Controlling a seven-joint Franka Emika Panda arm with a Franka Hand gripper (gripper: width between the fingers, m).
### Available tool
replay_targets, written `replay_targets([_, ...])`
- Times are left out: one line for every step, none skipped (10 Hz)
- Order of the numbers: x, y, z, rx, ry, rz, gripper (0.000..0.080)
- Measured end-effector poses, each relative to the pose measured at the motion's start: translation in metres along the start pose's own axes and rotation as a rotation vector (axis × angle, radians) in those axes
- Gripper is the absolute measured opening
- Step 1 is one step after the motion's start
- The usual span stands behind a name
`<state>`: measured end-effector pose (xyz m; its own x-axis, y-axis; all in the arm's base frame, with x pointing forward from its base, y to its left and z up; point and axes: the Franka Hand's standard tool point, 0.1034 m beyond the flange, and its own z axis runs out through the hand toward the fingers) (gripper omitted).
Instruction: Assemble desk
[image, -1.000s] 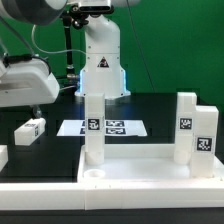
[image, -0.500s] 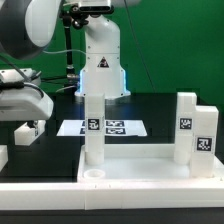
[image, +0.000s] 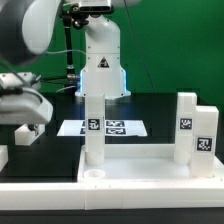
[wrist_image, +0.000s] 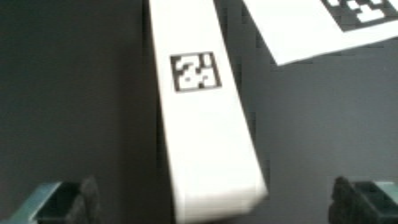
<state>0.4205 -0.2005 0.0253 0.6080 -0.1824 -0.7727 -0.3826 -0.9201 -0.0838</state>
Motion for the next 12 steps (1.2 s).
replay_targets([-0.007,0.000,0.006,0.051,-0.123,0.028,0.0649])
replay_targets([0.005,0.001,0.004,0.046,-0.109,0.017,0.0649])
replay_targets([0.005,0.000,0.003,0.045,-0.101,0.015,0.0649])
replay_targets([0.005,0.001,0.003,0.047,-0.102,0.016,0.0649])
replay_targets([0.005,0.002,0.004,0.047,-0.101,0.017,0.0649])
replay_targets([0.006,0.002,0.004,0.047,-0.100,0.017,0.0649])
replay_targets([0.006,0.003,0.006,0.047,-0.105,0.022,0.0649])
replay_targets([0.007,0.004,0.015,0.050,-0.122,0.043,0.0649])
replay_targets([0.007,0.004,0.018,0.049,-0.129,0.050,0.0649])
replay_targets([0.007,0.004,0.017,0.048,-0.126,0.050,0.0649])
replay_targets([0.007,0.005,0.017,0.048,-0.126,0.051,0.0533])
replay_targets([0.007,0.005,0.017,0.048,-0.124,0.051,0.0533])
